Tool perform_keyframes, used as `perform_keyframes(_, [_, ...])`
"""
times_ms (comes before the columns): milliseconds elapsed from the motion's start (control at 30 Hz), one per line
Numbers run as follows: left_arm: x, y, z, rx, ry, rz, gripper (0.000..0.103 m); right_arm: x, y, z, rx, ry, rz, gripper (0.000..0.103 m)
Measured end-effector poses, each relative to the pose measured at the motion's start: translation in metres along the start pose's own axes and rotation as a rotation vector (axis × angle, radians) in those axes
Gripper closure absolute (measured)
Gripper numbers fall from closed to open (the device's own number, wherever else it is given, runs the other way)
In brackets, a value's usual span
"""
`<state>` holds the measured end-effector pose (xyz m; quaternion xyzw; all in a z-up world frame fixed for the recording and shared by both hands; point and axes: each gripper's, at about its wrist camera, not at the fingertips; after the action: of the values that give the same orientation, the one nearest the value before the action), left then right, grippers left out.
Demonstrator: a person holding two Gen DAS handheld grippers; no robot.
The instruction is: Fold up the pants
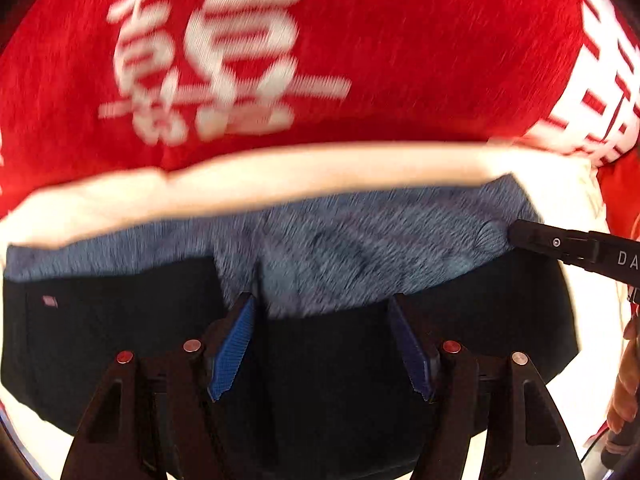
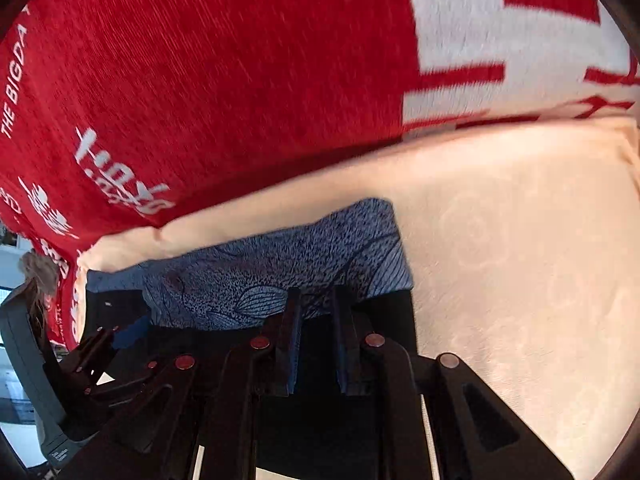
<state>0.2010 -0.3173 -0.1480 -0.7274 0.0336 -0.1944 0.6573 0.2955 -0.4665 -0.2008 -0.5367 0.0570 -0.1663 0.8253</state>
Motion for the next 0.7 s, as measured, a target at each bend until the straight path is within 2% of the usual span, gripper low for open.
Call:
perform_keyframes(100, [-0.015,-0.005,-0.002,-0.002,0.028,-0.024,0.031,-0.018,0.000,0.000,0.015,-0.039,0.005,0.086])
perform_keyframes(133, [-0.018,-0.006,-0.004,0.013,0.040,-0.016,0.027,-0.024,0.000,0.002,0.018,-0.059,0.018,0.086])
perform_keyframes(167, [-0.021,-0.007,-0.004,0.028,0.036,-0.006,0.019,-0.030,-0.001,0.003,0.022,-0.072,0.029,0.086])
perform_keyframes(267, [-0.035,-0.012,0.008,-0.003,-0.040,0.007,0.019,-0.046,-0.003,0.010,0.030,-0.099,0.061,0.085])
perform_keyframes(433, [-0.059,-0.032,0.017,0.045,-0.121,0.028,0.019,-0.075,-0.014,0.015,0.061,-0.119,0.076,0.062])
perform_keyframes(600, [-0.086,-0.056,0.017,0.107,-0.170,0.079,0.019,-0.097,-0.028,0.028,0.056,-0.170,0.094,0.047])
perform_keyframes(700, [-0.103,-0.064,0.015,0.124,-0.214,0.108,0.019,-0.109,-0.038,0.027,0.076,-0.192,0.142,0.035])
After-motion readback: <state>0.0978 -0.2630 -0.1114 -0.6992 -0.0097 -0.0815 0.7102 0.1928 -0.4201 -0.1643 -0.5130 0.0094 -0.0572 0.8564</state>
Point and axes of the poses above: each gripper's, at about its wrist camera, not at the fingertips, and y roughly the way its jaws point, z to its left, x to its top, and after that the axes turned 13 degrees about y, right-handed
